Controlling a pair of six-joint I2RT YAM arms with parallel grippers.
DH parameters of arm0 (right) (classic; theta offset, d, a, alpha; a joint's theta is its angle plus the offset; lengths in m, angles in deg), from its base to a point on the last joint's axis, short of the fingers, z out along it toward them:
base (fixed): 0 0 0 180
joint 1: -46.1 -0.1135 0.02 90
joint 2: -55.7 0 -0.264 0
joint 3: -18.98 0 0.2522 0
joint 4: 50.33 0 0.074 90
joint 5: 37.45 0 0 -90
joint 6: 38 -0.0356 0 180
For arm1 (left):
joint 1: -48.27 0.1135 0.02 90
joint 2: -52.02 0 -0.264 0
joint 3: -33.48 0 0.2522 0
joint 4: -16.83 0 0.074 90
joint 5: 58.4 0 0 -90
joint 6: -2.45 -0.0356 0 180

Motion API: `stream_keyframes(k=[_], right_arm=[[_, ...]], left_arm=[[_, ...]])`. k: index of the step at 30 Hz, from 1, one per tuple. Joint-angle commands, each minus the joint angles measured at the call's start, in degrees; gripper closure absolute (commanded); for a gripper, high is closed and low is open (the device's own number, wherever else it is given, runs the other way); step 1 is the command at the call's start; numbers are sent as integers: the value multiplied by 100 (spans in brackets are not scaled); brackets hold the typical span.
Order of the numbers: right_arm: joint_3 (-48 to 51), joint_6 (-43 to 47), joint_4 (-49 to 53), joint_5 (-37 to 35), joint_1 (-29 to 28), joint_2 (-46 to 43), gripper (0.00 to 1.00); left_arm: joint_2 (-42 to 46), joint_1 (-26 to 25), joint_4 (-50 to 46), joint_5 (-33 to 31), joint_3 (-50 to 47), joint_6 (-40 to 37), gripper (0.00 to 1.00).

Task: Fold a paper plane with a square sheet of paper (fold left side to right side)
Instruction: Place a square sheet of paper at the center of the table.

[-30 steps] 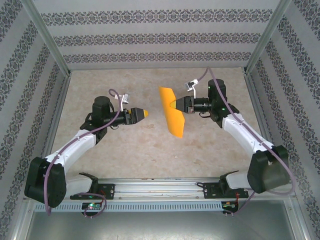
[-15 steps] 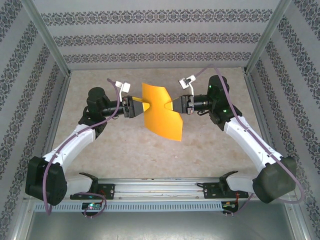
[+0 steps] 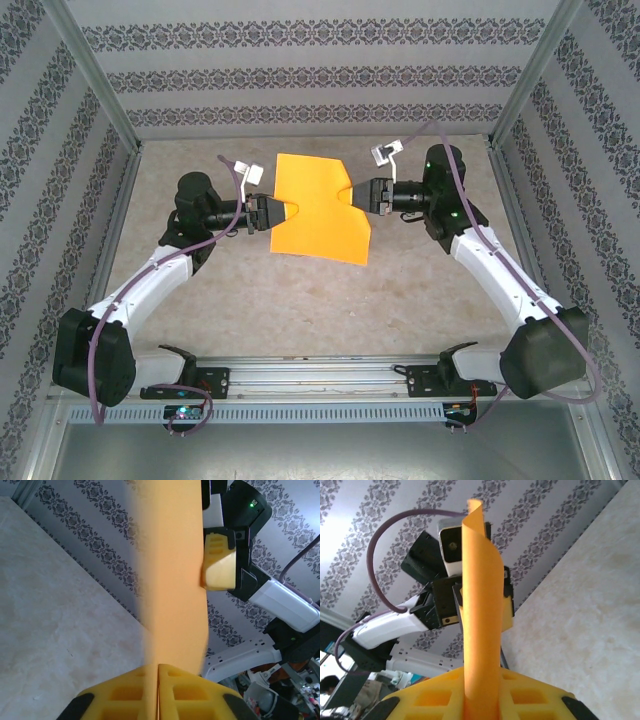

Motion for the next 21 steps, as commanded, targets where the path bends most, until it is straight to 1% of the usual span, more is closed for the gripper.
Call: stream_keyframes(k=[1, 3, 6, 8, 12, 14, 16, 17, 19, 21], right_arm=[[45, 364, 263, -163, 64, 49, 75], [66, 565, 576, -356, 134, 47, 68], [140, 841, 1061, -833, 297, 27, 52], [202, 1023, 1424, -1319, 437, 4, 42], [245, 1558, 2359, -2502, 581, 22, 32], [285, 1721, 2731, -3091, 604, 70, 29], [397, 1757, 2902, -3453, 633, 162, 29], [460, 1747, 2913, -3566, 644, 203, 29], [630, 1681, 2795, -3574, 632, 321, 32], [823, 1512, 2573, -3540, 578, 446, 38]], left_arm=[[-47, -27, -554, -121, 197, -421, 98], [-117, -32, -797, -274, 191, -500, 100], [-327, -40, -966, -515, 94, -441, 100], [-513, -36, -915, -766, -62, -233, 100], [-1050, -53, -808, -1226, -410, 118, 100], [-1376, -58, -572, -1464, -655, 358, 100], [-1648, -91, -370, -1675, -844, 504, 100], [-1798, -98, -417, -1817, -897, 516, 100], [-2063, -120, -703, -2046, -901, 411, 100], [-2301, -151, -1008, -2207, -844, 215, 100]])
